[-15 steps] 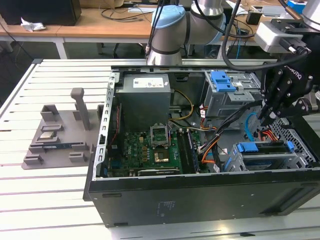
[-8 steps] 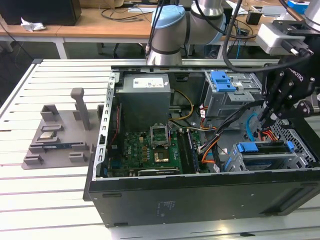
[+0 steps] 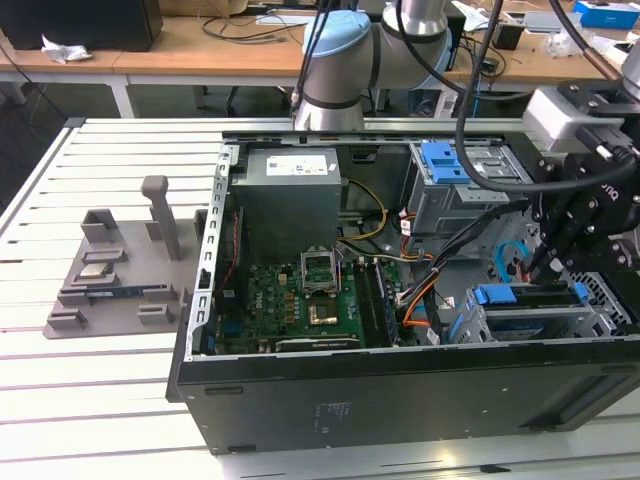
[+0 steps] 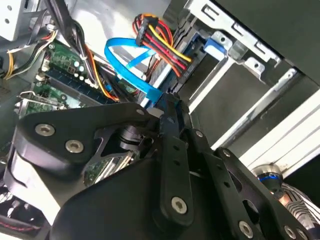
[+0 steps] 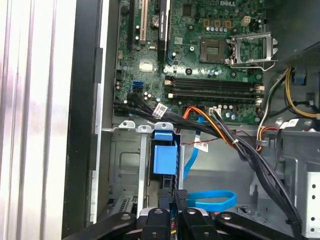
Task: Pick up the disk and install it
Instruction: 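Insert the second disk wire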
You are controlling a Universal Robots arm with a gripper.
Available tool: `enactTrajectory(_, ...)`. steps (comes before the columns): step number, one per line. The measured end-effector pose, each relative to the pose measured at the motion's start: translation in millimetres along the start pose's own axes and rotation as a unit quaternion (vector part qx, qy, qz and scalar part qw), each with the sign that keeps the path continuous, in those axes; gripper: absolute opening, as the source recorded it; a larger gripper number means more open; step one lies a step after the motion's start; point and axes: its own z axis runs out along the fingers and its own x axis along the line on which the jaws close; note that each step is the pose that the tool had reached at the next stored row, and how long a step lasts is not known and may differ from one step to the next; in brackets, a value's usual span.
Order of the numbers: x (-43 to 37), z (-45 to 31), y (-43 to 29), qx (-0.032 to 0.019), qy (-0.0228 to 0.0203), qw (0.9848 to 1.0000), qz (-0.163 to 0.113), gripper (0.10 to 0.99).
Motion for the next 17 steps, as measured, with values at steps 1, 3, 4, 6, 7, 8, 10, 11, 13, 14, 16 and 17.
enactTrajectory(1,0.1,3.3,-1.0,0.0000,0.0000,1.0000,0.000,0.161)
enactTrajectory(3,0.1,7.0,-1.5,0.0000,0.0000,1.0000,0.000,0.161)
enactTrajectory(4,0.1,8.0,-1.6,0.0000,-0.0002,1.0000,0.000,0.161)
enactTrajectory(6,0.1,9.1,-1.7,0.0002,-0.0045,1.0000,0.000,0.161)
enactTrajectory(7,0.0,9.3,-1.7,0.0003,-0.0078,1.0000,0.000,0.161)
enactTrajectory(8,0.0,10.0,-1.8,0.0004,-0.0088,1.0000,0.000,0.161)
enactTrajectory(10,0.3,10.3,-1.8,0.0004,-0.0088,1.0000,0.000,0.161)
enactTrajectory(11,0.5,10.4,-1.7,0.0004,-0.0088,1.0000,0.000,0.161)
enactTrajectory(13,0.7,10.2,-1.7,0.0004,-0.0087,1.0000,0.000,0.161)
enactTrajectory(14,0.7,10.3,-1.8,0.0004,-0.0088,1.0000,0.000,0.161)
enactTrajectory(16,0.9,10.2,-2.1,0.0004,-0.0087,1.0000,0.000,0.161)
enactTrajectory(17,1.0,10.2,-2.6,0.0004,-0.0088,1.0000,0.000,0.161)
